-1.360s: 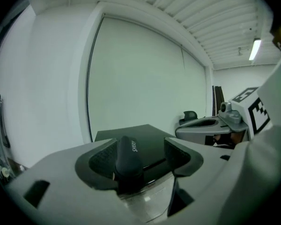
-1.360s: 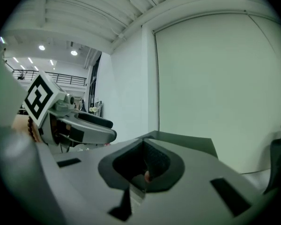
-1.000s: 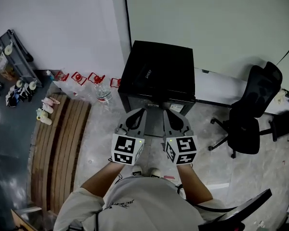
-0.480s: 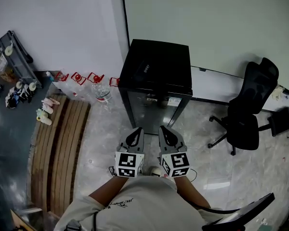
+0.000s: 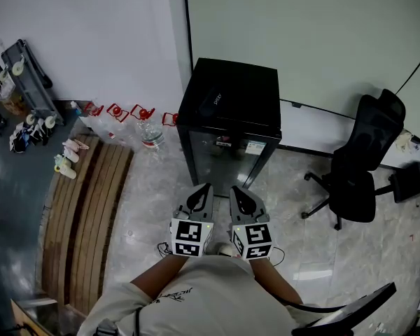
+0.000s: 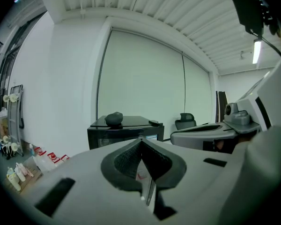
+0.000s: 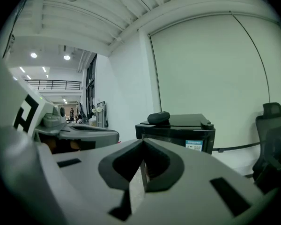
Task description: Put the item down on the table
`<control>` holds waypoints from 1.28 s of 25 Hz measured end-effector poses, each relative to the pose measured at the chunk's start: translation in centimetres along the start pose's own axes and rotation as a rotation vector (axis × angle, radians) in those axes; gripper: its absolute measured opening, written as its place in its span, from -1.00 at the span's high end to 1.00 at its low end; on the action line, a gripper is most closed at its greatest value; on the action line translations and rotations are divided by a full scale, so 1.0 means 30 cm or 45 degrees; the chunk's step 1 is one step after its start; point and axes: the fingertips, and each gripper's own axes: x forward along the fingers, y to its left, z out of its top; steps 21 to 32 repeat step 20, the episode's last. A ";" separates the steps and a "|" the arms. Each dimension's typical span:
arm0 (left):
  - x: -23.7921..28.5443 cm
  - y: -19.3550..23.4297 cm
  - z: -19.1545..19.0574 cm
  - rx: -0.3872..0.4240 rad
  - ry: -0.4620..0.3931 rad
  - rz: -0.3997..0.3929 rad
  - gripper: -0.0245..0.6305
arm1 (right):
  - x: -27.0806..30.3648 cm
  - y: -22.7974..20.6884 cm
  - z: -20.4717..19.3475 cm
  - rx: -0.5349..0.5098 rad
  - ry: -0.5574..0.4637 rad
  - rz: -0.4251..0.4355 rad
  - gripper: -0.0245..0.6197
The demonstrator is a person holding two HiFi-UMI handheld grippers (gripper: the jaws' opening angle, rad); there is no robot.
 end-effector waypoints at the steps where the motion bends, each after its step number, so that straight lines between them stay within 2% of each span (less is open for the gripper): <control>1: -0.001 0.001 0.004 0.000 -0.005 0.004 0.91 | -0.001 0.003 0.000 0.001 0.002 0.002 0.91; 16: -0.012 0.021 -0.009 -0.030 0.001 0.041 0.91 | 0.003 0.017 -0.012 0.018 0.010 0.051 0.91; 32: -0.014 0.024 -0.006 -0.028 0.001 0.044 0.91 | 0.004 0.019 -0.007 0.016 0.011 0.051 0.91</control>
